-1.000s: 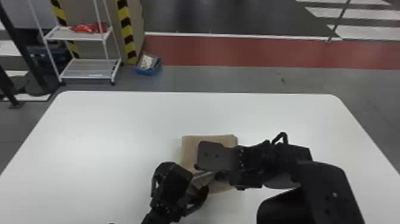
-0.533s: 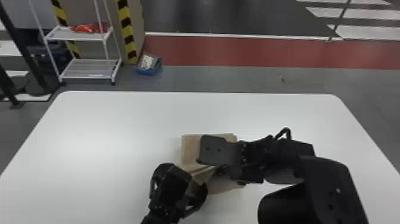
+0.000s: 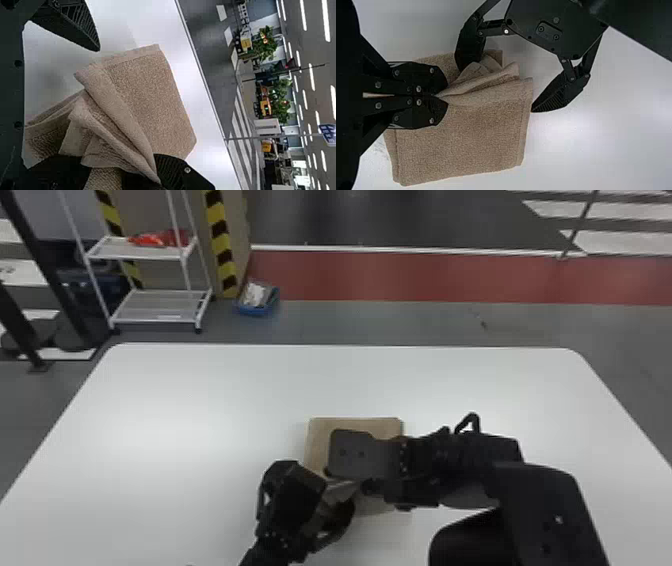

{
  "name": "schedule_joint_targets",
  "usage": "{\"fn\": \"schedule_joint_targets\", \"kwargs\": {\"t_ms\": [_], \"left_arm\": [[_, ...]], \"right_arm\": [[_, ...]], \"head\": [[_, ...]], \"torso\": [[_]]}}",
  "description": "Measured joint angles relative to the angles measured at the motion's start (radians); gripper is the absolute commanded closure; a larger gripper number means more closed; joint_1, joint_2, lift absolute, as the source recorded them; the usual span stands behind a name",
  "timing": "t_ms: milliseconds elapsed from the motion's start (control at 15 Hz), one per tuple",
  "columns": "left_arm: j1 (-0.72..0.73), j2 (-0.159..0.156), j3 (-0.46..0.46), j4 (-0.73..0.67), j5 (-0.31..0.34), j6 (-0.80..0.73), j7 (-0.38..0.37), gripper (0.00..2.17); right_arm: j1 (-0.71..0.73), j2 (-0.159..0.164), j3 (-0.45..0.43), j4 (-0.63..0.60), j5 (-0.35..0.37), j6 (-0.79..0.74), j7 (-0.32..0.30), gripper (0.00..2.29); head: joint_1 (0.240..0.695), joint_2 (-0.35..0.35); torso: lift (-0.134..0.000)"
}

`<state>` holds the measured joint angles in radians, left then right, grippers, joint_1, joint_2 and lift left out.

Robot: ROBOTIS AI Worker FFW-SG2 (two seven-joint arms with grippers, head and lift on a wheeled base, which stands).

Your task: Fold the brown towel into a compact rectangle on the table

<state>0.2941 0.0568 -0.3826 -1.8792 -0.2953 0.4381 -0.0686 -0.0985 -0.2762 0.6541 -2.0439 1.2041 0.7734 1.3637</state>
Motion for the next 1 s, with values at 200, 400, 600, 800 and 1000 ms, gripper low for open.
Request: {"fn": "schedule_joint_targets", "kwargs": {"t_ms": [200,400,600,800,1000], "left_arm": [[-0.002,-0.001,0.001,0.002,0.001,0.000,0.000,0.08],[-0.005,-0.002,0.002,0.007,0.003,0.000,0.000,0.08],[-0.006,-0.001,0.003,0.010,0.002,0.000,0.000,0.08],[-0.006,0.000,0.008,0.011,0.001,0.000,0.000,0.08],[-0.006,-0.001,0.009,0.011,0.001,0.000,0.000,0.08]], "right_arm": [[0.002,0.006,0.003,0.011,-0.001,0.039,0.000,0.00],[0.005,0.010,-0.016,-0.006,-0.035,0.084,0.000,0.04],[0.016,0.012,-0.070,-0.068,-0.112,0.115,0.000,0.05],[0.028,0.016,-0.140,-0.127,-0.186,0.150,0.000,0.14],[0.028,0.047,-0.199,-0.122,-0.218,0.171,0.000,1.21]], "head": [[0.695,-0.027],[0.695,-0.029],[0.695,-0.027],[0.695,-0.029],[0.695,-0.040]], "torso": [[-0.124],[-0.124],[-0.124],[-0.124],[-0.124]]}}
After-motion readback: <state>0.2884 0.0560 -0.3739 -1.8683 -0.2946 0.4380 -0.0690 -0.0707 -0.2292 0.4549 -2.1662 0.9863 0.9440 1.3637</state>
